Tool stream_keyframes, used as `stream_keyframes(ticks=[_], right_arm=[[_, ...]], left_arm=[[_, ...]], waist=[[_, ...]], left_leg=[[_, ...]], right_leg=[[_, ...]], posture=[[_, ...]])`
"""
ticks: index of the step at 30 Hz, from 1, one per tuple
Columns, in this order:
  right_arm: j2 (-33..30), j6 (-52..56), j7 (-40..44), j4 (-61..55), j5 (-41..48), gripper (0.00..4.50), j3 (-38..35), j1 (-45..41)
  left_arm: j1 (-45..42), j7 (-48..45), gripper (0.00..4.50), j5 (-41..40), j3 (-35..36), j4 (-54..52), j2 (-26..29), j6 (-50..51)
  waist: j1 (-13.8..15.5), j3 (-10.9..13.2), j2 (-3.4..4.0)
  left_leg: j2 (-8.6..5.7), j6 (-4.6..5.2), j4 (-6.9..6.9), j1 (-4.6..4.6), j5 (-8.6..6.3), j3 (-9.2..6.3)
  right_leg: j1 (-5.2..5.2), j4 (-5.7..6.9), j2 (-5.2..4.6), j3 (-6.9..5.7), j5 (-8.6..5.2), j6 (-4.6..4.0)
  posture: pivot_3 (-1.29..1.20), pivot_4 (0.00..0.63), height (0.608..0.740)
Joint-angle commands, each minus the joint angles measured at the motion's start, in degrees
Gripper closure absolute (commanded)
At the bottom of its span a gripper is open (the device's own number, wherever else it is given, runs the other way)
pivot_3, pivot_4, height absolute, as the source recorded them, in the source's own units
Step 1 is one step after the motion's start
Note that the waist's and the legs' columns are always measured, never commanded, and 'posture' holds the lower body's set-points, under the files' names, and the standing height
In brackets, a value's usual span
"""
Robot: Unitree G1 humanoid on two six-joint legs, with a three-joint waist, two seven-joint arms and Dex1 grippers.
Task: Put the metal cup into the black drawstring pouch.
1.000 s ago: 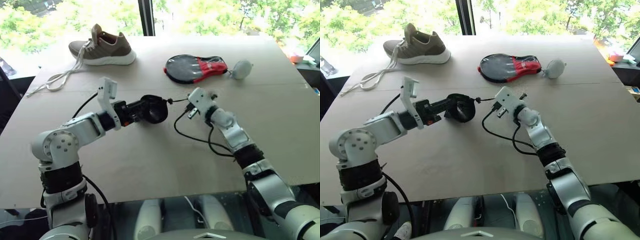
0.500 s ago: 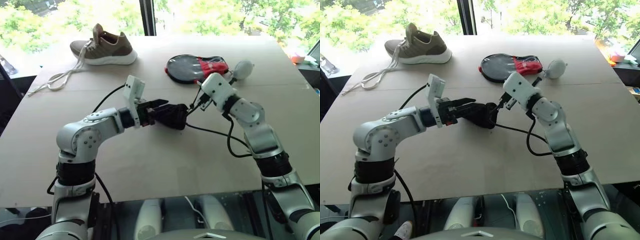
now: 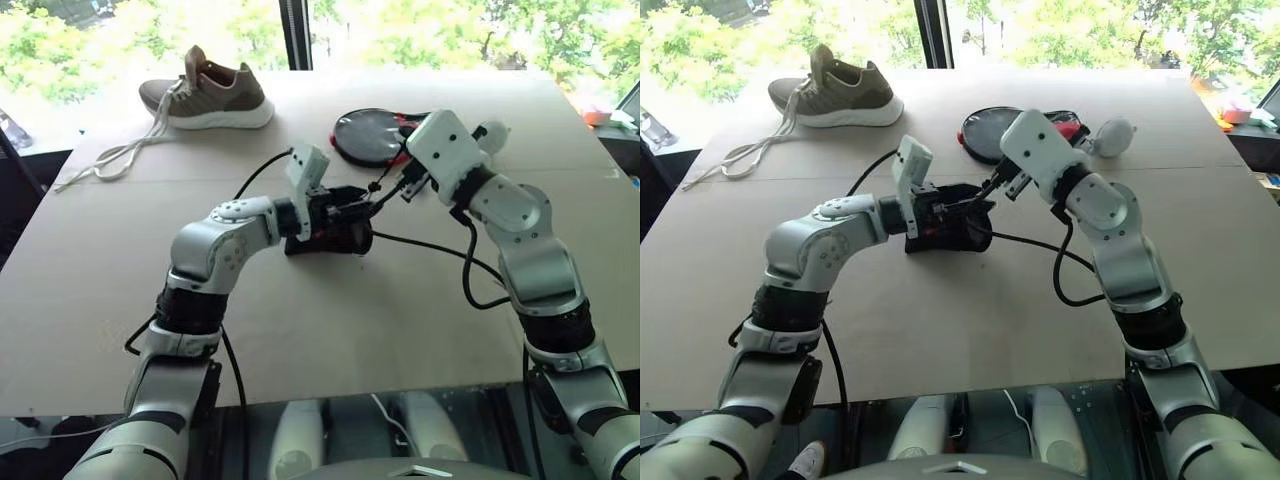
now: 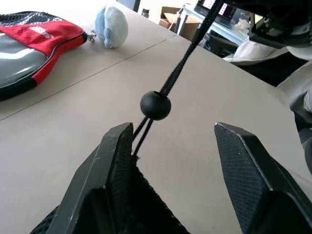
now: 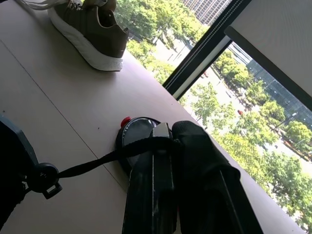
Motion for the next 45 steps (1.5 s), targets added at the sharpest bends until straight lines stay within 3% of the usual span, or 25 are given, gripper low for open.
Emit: stream_keyframes(ticks=[1, 9, 15, 16, 26, 36, 45], right_arm=[[0.0, 0.4, -0.2, -3.4, 0.6, 4.5, -1.2, -1.6], [0.4, 0.9, -0.4, -3.9, 0.6, 4.5, -0.8, -1.7], [0.5, 1.7, -0.2, -4.8, 0.7, 4.5, -0.5, -1.6], [0.4, 1.9, -0.1, -5.0, 0.8, 4.5, -0.5, -1.6], [0.2, 3.4, -0.9, -4.7, 1.2, 4.5, -2.2, -1.0], [-1.1, 4.8, -11.7, 18.0, 10.9, 4.5, -25.9, -5.3], [-3.6, 1.4, -15.6, 28.1, 14.5, 4.5, -27.2, -3.1]], left_arm=[[-2.7, -2.1, 1.81, 1.5, -0.3, 0.9, -1.1, -3.2], [-3.8, -4.6, 1.81, 4.4, -1.0, 3.6, -2.5, -5.6], [-4.4, -4.8, 4.26, 6.1, -1.3, 5.4, -4.3, -7.3], [-4.4, -4.8, 4.34, 6.3, -1.4, 5.7, -4.6, -7.6], [-2.9, -6.3, 4.34, 8.0, -2.5, 5.3, -4.7, -7.4], [4.4, -7.1, 4.34, 13.9, -6.0, 6.1, 1.9, -6.2], [7.2, -5.6, 4.34, 15.0, -6.2, 5.3, 3.1, -5.5]], waist=[[0.2, 0.0, 0.0], [0.7, 0.0, 0.0], [0.7, 0.0, 0.0], [0.7, 0.0, 0.0], [0.7, 0.0, 0.0], [0.6, 0.0, 0.04], [0.6, -0.1, 0.16]], left_leg=[[0.01, 0.0, -0.02, -0.01, 0.0, 0.0], [0.01, -0.01, -0.27, -0.03, 0.01, 0.01], [0.01, -0.01, -0.27, -0.02, 0.01, 0.0], [0.01, -0.01, -0.27, -0.02, 0.01, 0.01], [0.01, -0.01, -0.27, -0.02, 0.01, 0.01], [0.01, -0.01, -0.3, 0.06, 0.01, 0.08], [0.03, -0.01, -0.4, 0.12, 0.01, 0.2]], right_leg=[[0.0, -0.04, 0.0, 0.0, 0.0, 0.0], [0.0, -0.31, 0.03, -0.02, 0.0, 0.01], [0.0, -0.3, 0.03, -0.03, 0.0, 0.01], [0.0, -0.3, 0.03, -0.02, 0.0, 0.01], [0.0, -0.29, 0.04, -0.02, 0.0, 0.0], [0.02, -0.26, 0.03, 0.02, 0.01, 0.0], [0.0, -0.27, 0.04, 0.17, 0.01, 0.0]], posture=[[0.0, 0.15, 0.74], [0.0, 0.15, 0.74], [0.0, 0.15, 0.74], [0.0, 0.15, 0.74], [0.0, 0.15, 0.74], [0.0, 0.15, 0.74], [0.0, 0.15, 0.74]])
